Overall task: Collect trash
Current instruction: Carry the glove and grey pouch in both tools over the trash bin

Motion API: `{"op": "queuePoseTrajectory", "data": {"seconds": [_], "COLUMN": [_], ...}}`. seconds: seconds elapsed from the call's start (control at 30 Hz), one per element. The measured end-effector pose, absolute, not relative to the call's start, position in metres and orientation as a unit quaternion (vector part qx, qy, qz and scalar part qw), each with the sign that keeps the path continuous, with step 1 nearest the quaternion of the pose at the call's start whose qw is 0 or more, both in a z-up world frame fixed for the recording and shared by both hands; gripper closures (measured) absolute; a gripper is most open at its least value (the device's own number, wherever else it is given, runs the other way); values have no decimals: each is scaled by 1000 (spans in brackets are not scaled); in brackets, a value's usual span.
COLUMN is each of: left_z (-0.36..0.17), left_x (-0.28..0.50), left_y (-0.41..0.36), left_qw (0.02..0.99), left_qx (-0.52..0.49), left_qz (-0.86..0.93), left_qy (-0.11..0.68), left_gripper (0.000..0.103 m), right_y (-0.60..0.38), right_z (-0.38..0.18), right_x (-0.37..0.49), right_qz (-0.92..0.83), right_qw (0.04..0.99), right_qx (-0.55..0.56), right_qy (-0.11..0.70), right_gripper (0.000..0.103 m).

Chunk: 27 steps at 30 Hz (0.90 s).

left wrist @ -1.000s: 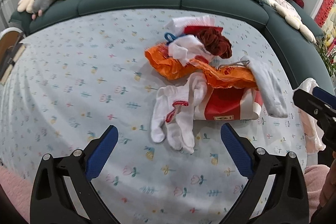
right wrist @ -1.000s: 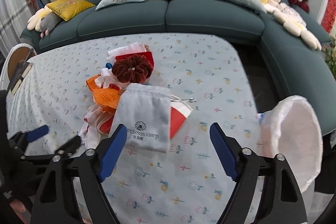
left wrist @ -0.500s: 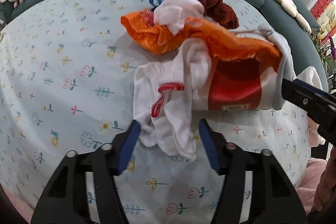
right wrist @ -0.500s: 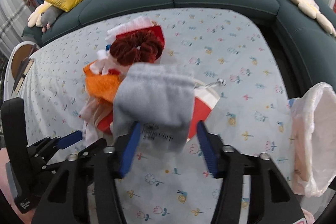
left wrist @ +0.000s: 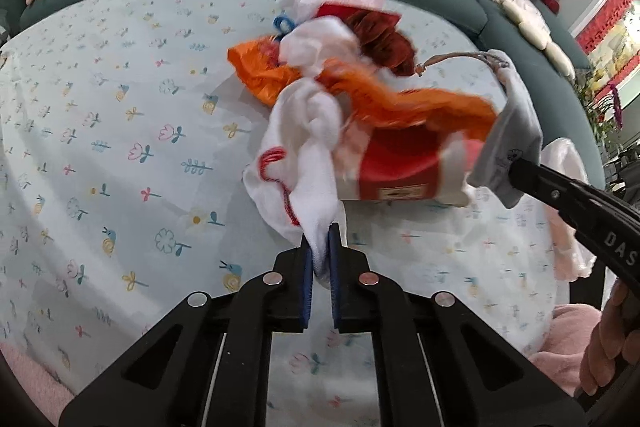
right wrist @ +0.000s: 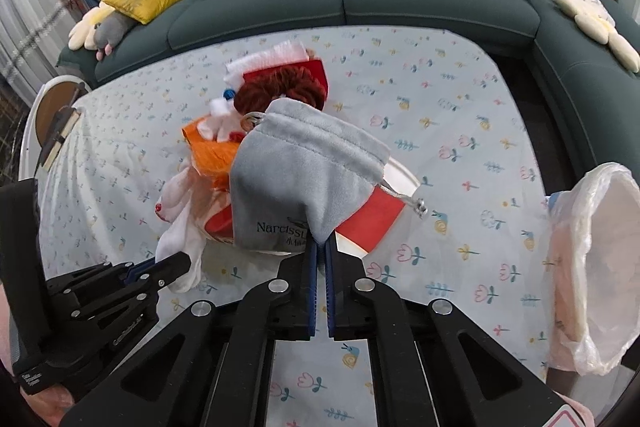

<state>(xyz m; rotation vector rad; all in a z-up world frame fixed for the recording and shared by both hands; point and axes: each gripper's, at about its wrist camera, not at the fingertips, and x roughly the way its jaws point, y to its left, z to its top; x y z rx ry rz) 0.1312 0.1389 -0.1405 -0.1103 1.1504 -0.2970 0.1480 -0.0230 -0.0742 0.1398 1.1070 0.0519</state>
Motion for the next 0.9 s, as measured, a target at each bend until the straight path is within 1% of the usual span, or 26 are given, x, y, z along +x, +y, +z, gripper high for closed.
{"op": "queuePoseTrajectory", "data": {"seconds": [0.33,0.5,0.9], "left_z": [-81,-55,-21], "left_x": [110,97,69], "left_y": [115,86,14], "left_qw": [850,859,862], "left_qx": [-48,-34,12], "left_qz": [-169,-192,-251], "left_qy": [496,474,441], "left_gripper": [97,97,97], "right_y": [-47,-66,-122], "right_z": [-27,-8,17], "right_x": [115,95,49], "right_qz": [4,-14,-62], "right_qw": [873,883,894], "right_qx": [76,82,111], "right_qy": [481,463,429], "right_gripper": [100,100,99]}}
